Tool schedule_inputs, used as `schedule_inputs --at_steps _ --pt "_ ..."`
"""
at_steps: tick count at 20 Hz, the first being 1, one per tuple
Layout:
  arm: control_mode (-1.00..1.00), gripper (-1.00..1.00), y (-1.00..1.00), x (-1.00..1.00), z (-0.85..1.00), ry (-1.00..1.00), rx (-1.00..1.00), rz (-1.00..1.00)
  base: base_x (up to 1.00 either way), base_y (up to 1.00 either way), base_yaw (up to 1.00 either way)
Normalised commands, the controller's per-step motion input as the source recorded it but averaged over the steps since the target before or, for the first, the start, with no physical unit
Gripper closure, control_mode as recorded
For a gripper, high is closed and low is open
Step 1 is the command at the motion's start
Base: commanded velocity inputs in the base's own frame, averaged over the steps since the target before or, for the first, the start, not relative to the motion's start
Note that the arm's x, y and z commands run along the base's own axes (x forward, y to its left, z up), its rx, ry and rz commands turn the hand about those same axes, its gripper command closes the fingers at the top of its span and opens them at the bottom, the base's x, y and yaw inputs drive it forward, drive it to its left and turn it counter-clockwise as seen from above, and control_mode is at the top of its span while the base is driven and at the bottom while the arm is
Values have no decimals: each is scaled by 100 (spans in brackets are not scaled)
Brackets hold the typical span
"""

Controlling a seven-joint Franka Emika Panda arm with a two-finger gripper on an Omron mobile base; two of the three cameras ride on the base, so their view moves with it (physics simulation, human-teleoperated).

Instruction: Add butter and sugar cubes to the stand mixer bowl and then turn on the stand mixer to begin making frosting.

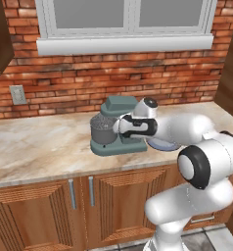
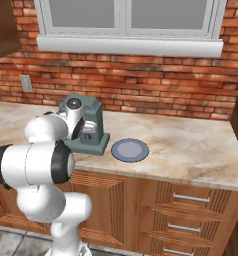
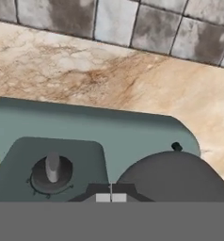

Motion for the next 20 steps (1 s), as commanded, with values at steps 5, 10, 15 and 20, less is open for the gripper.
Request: schedule_inputs --at_steps 5,10,15,20 --pt "-100 100 -4 30 -29 5 -20 0 0 0 0" --pt "-100 100 -8 22 -27 8 -16 0 0 0 0" --pt "-100 100 -14 13 -19 3 -7 0 0 0 0" --pt "-100 100 -28 2 -19 5 -3 0 0 0 0"
